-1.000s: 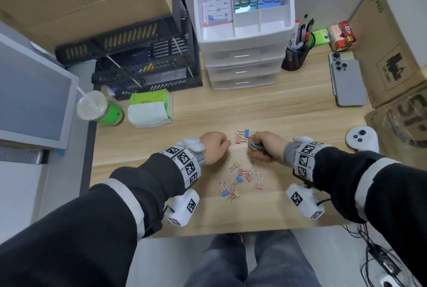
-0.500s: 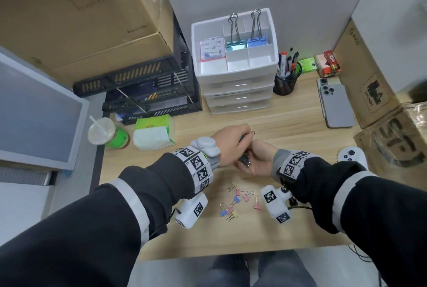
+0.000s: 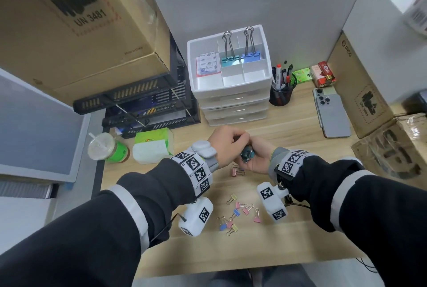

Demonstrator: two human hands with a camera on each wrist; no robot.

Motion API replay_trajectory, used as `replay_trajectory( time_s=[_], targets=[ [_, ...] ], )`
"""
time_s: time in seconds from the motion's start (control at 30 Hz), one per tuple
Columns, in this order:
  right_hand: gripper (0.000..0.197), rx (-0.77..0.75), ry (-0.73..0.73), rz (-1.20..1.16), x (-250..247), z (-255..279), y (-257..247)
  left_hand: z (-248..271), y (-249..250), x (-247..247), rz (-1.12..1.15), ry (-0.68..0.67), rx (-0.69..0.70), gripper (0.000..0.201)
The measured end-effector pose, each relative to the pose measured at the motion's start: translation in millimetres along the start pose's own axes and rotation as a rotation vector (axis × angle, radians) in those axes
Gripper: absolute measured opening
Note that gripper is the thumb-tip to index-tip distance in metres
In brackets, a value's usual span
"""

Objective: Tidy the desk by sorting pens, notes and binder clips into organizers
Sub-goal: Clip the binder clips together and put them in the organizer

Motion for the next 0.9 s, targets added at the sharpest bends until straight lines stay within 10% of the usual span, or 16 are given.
replay_trajectory(
  time_s=[0.47,0.9],
  targets=[
    [0.030,0.020,-0.069,0.387,56,27,-122,-61,25,-147,-0.346,0.305,-0.002,0.015],
    [0.020,-0.262,0.024,0.421,152,19,-312,-142,72,-171,-0.447,0.117,0.034,0.067]
  ],
)
Point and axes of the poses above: each hand's wrist, its own z-axis away from the middle knuckle, its own x-axis out of the palm, y = z × x, the point moved 7 cm from there along -z, towards the middle knuckle, and after that the axes turned 9 degrees about -x, right-handed, at the moved point
